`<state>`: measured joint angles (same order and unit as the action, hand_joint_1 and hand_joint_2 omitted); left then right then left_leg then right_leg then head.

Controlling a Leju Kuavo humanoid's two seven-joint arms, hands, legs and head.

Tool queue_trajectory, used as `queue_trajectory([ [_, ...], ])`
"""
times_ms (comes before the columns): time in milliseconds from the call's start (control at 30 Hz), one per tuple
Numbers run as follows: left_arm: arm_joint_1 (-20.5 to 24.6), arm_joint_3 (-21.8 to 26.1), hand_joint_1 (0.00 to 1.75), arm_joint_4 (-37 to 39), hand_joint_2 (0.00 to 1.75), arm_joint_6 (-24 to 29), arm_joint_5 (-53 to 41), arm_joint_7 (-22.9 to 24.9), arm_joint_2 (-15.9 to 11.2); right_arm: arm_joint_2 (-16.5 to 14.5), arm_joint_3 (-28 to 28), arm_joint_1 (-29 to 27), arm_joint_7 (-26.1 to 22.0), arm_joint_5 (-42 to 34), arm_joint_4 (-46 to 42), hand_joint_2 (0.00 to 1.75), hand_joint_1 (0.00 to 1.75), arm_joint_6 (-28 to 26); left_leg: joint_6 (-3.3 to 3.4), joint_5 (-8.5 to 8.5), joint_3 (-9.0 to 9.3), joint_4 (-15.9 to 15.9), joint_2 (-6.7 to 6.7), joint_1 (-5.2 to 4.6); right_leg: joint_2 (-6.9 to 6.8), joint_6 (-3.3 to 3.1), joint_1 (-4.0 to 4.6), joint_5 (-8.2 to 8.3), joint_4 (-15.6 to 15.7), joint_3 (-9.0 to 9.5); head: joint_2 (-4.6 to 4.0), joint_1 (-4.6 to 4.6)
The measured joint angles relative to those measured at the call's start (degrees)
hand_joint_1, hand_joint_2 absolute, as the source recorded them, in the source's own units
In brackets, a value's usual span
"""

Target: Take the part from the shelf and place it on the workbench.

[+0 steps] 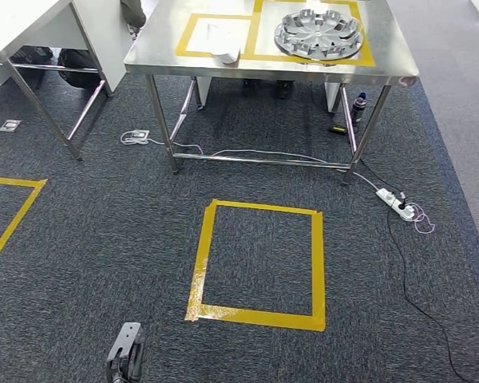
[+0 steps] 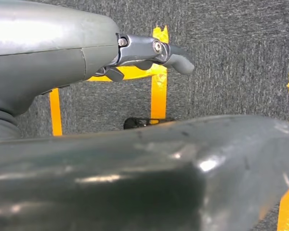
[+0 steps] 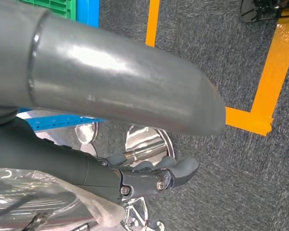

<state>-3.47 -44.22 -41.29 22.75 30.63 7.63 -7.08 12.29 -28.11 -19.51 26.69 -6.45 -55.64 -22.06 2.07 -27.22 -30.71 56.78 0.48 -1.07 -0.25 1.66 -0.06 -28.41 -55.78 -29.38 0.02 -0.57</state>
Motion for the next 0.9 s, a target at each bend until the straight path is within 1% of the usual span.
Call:
queue_trajectory([
  [167, 0.2, -0.2, 0.0, 0.0, 0.0, 0.0, 0.0, 0.2, -0.1, 0.4, -0.9, 0.4, 0.0, -0.8, 0.0, 0.0, 0.0, -0.3, 0.0, 0.0, -0.01, 0.0, 0.0, -0.01, 0.0, 0.0, -0.01, 0.0, 0.0, -0.01, 0.0, 0.0],
  [367, 0.2, -0.4, 0.0, 0.0, 0.0, 0.0, 0.1, 0.8, -0.4, 0.6, -1.8, 0.6, 0.0, -1.6, 0.0, 0.0, 0.0, -1.1, 0.2, -0.13, -0.21, 0.4, -0.01, -0.23, -0.01, 0.21, -0.14, 0.12, 0.0, -0.08, 0.0, -0.02],
  [500, 0.2, -0.4, 0.0, 0.0, 0.0, 0.0, 0.5, 0.9, -0.4, 0.9, -2.5, 0.7, 0.0, -1.8, 0.0, 0.0, 0.0, -1.5, 0.56, -0.17, -0.4, 0.6, -0.02, -0.27, -0.02, 0.57, -0.18, 0.28, 0.1, -0.06, 0.0, -0.02],
  [567, 0.3, -0.5, 0.0, 0.0, 0.0, 0.0, 0.6, 0.9, -0.4, 1.1, -2.8, 0.6, 0.1, -2.1, 0.0, 0.0, 0.0, -1.9, 0.99, 0.27, -0.36, 0.0, 0.02, -0.05, 0.01, 0.91, -0.16, 0.07, 0.0, -0.22, -0.01, 0.0],
  [600, 0.3, -0.6, 0.0, 0.0, 0.0, 0.0, 0.7, 0.9, -0.4, 1.3, -3.0, 0.6, 0.2, -2.3, 0.0, 0.0, 0.0, -2.1, 1.26, 0.57, -0.36, -0.4, 0.06, 0.12, 0.06, 1.09, -0.15, -0.81, -0.9, -0.71, -0.01, 0.06],
  [633, 0.3, -0.7, 0.0, 0.0, 0.0, 0.0, 0.7, 0.9, -0.3, 1.6, -3.3, 0.6, 0.3, -2.6, 0.0, 0.0, 0.0, -2.3, 1.51, 0.86, -0.42, -0.7, 0.11, 0.3, 0.11, 1.26, -0.17, -2.38, -3.0, -1.71, -0.01, 0.16],
  [667, 0.3, -0.8, 0.0, 0.0, 0.0, 0.0, 0.8, 0.9, -0.3, 1.8, -3.6, 0.6, 0.4, -2.9, -0.1, 0.0, 0.0, -2.5, 1.64, 1.05, -0.57, -0.8, 0.14, 0.37, 0.17, 1.43, -0.28, -4.5, -6.3, -3.24, -0.01, 0.25],
  [700, 0.3, -0.9, 0.0, 0.0, 0.0, 0.1, 0.8, 0.9, -0.4, 2.0, -3.9, 0.6, 0.5, -3.1, -0.1, 0.0, 0.0, -2.7, 1.72, 1.19, -0.81, -0.8, 0.14, 0.38, 0.17, 1.59, -0.37, -6.66, -10.4, -4.97, 0.0, 0.32],
  [733, 0.3, -1.0, 0.0, 0.0, 0.0, 0.1, 1.0, 0.9, -0.4, 2.2, -4.2, 0.6, 0.5, -3.4, -0.1, 0.0, 0.0, -2.8, 1.7, 1.28, -1.05, -0.8, 0.15, 0.37, 0.16, 1.73, -0.48, -8.18, -14.0, -6.52, 0.0, 0.35],
  [767, 0.2, -1.1, 0.0, 0.0, 0.0, 0.1, 1.1, 0.9, -0.4, 2.3, -4.5, 0.5, 0.6, -3.6, -0.1, 0.0, 0.0, -2.9, 1.64, 1.35, -1.24, -0.7, 0.15, 0.37, 0.15, 1.85, -0.57, -8.68, -16.1, -7.33, 0.0, 0.34],
  [800, 0.2, -1.2, 0.0, 0.0, 0.0, 0.1, 1.2, 0.9, -0.5, 2.5, -4.8, 0.5, 0.6, -3.8, -0.1, 0.0, 0.0, -3.0, 1.57, 1.4, -1.41, -0.6, 0.15, 0.4, 0.15, 1.92, -0.64, -7.98, -15.8, -7.06, 0.0, 0.35],
  [833, 0.1, -1.4, 0.0, 0.0, 0.0, 0.1, 1.4, 0.9, -0.5, 2.6, -5.0, 0.5, 0.6, -3.9, -0.1, 0.0, 0.0, -3.1, 1.46, 1.41, -1.53, -0.4, 0.13, 0.46, 0.14, 1.98, -0.72, -6.26, -13.2, -5.59, 0.0, 0.35],
  [867, 0.1, -1.4, 0.0, 0.0, 0.0, 0.1, 1.5, 0.9, -0.4, 2.8, -5.2, 0.5, 0.6, -4.0, -0.1, 0.0, 0.0, -3.2, 1.29, 1.38, -1.61, -0.1, 0.12, 0.49, 0.13, 2.01, -0.84, -4.25, -8.9, -3.31, 0.0, 0.36],
  [900, 0.1, -1.5, 0.0, 0.0, 0.0, 0.1, 1.6, 0.9, -0.4, 2.9, -5.4, 0.6, 0.6, -4.0, -0.1, 0.0, 0.0, -3.2, 1.02, 1.31, -1.72, 0.2, 0.1, 0.41, 0.16, 1.97, -0.84, -2.83, -4.8, -1.18, 0.0, 0.38],
])
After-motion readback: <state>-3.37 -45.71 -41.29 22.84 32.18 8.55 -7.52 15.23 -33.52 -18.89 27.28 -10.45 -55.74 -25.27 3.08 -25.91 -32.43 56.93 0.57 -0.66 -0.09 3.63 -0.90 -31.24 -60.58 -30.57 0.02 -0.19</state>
